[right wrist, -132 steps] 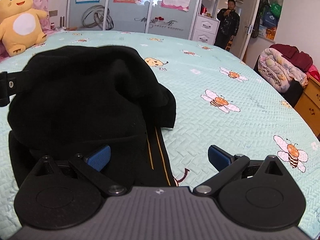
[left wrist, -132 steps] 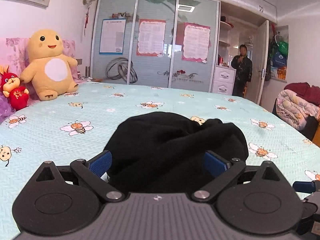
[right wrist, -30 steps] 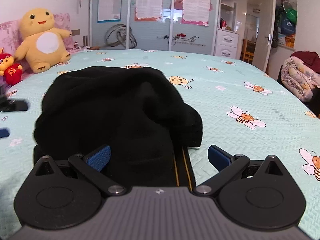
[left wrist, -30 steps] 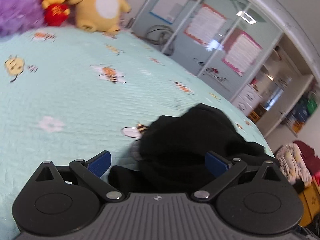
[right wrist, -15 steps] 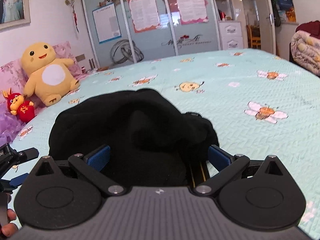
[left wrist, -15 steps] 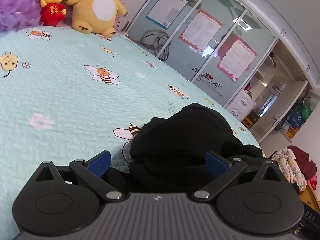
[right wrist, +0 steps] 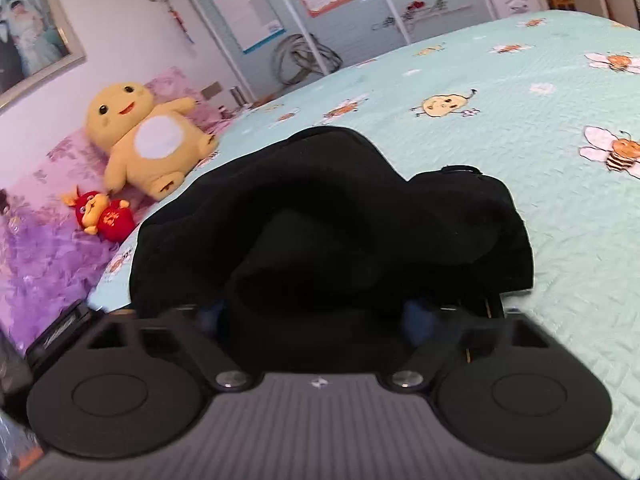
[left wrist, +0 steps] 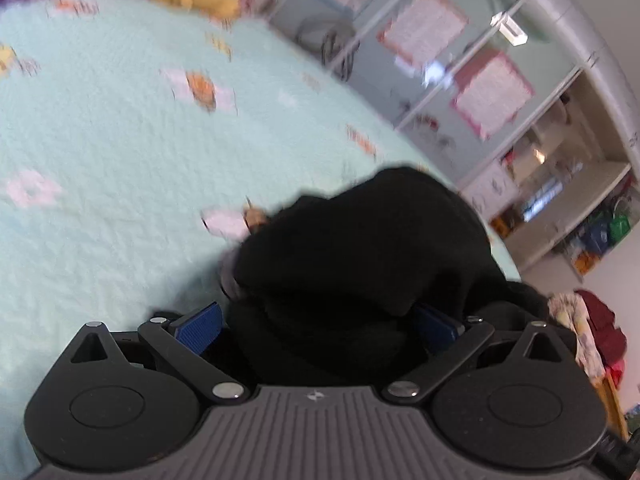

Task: Fold clothes

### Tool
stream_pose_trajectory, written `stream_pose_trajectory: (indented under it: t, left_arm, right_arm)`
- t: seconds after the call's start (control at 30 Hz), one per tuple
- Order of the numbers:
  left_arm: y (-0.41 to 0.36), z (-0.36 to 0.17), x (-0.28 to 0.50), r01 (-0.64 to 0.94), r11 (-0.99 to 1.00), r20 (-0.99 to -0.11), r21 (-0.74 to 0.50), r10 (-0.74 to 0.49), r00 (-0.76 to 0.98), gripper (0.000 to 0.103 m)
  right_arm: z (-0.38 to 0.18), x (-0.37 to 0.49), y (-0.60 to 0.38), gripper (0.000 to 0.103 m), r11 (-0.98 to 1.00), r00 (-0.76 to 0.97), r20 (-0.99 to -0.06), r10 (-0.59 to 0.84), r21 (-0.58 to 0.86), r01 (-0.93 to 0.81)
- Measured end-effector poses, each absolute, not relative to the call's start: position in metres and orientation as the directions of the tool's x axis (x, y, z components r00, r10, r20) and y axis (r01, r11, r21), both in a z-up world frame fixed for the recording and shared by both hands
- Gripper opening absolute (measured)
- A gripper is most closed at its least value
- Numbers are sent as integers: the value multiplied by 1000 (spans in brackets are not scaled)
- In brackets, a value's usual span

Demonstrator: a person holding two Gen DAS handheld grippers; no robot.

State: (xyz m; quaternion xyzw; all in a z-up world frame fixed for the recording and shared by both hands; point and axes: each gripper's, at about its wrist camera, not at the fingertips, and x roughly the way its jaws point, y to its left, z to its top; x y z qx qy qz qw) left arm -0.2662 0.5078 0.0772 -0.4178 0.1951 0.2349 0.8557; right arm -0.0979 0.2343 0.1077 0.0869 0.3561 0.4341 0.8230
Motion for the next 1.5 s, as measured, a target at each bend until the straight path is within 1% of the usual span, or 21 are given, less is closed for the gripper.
stream_pose_trajectory:
  t: [0.03, 0.07, 0.1, 0.13, 0.17, 0.2, 0.23, 0.27, 0.4, 0.57, 0.7, 0.87, 1.0, 1.2, 1.33, 1.4, 1.5]
  left_arm:
    - [511, 72, -261, -542, 523, -530, -657, 190, 826, 102]
    - [514, 63, -260, -502, 481, -509, -719, 128, 851, 91]
    - [517, 55, -258, -460, 434, -481, -775, 68, 874, 78]
    - [518, 50, -258, -430, 402, -460, -808, 26, 888, 49]
    - [516, 52, -259, -421, 401, -455, -813, 14, 891, 42]
    - [512, 56, -260, -422, 420, -457, -804, 18, 889, 38]
    - [506, 67, -263, -429, 466, -463, -774, 47, 885, 31]
    - [500, 79, -269, -422, 499, -450, -757, 70, 890, 28]
    - [493, 134, -294, -370, 564, -373, -738, 116, 920, 27]
    - [480, 237, -330, -305, 693, -244, -653, 188, 951, 26]
    - [456, 321, -347, -275, 786, -169, -554, 218, 961, 26]
    - [411, 400, -360, -191, 861, -42, -471, 194, 980, 27]
    - [372, 446, -357, -131, 900, 26, -416, 156, 987, 27]
    - [316, 496, -349, -48, 935, 96, -351, 88, 991, 27]
    - [280, 504, -348, 13, 949, 141, -314, 33, 990, 27]
    - [260, 501, -346, 43, 957, 144, -288, -1, 990, 27]
    - [232, 483, -334, 77, 963, 109, -257, -51, 993, 27]
  right_arm:
    - [107, -101, 234, 55, 608, 373, -512, 773, 432, -666]
    - [107, -106, 234, 45, 608, 380, -513, 770, 406, -682]
    - [108, -112, 233, 34, 608, 388, -513, 765, 379, -698]
    - [110, -117, 231, 29, 607, 395, -511, 763, 357, -710]
    - [113, -122, 228, 21, 605, 401, -506, 763, 341, -719]
    - [118, -127, 226, 17, 603, 409, -501, 763, 323, -729]
    - [124, -131, 226, 15, 599, 414, -496, 763, 302, -742]
    - [131, -135, 226, 13, 590, 415, -491, 766, 282, -757]
    - [179, -152, 230, 6, 554, 432, -431, 792, 211, -805]
    - [257, -171, 229, 5, 498, 439, -308, 844, 144, -855]
    - [330, -182, 221, 5, 469, 443, -205, 873, 97, -878]
    - [412, -202, 193, 5, 497, 495, -77, 866, 20, -867]
    - [469, -212, 155, 5, 530, 530, -1, 848, -50, -847]
    - [541, -219, 96, 5, 618, 616, 80, 784, -189, -763]
    - [566, -224, 55, 5, 641, 631, 147, 761, -316, -699]
    - [570, -224, 33, 5, 649, 638, 169, 751, -363, -668]
    - [547, -214, 11, 5, 659, 663, 147, 734, -387, -645]
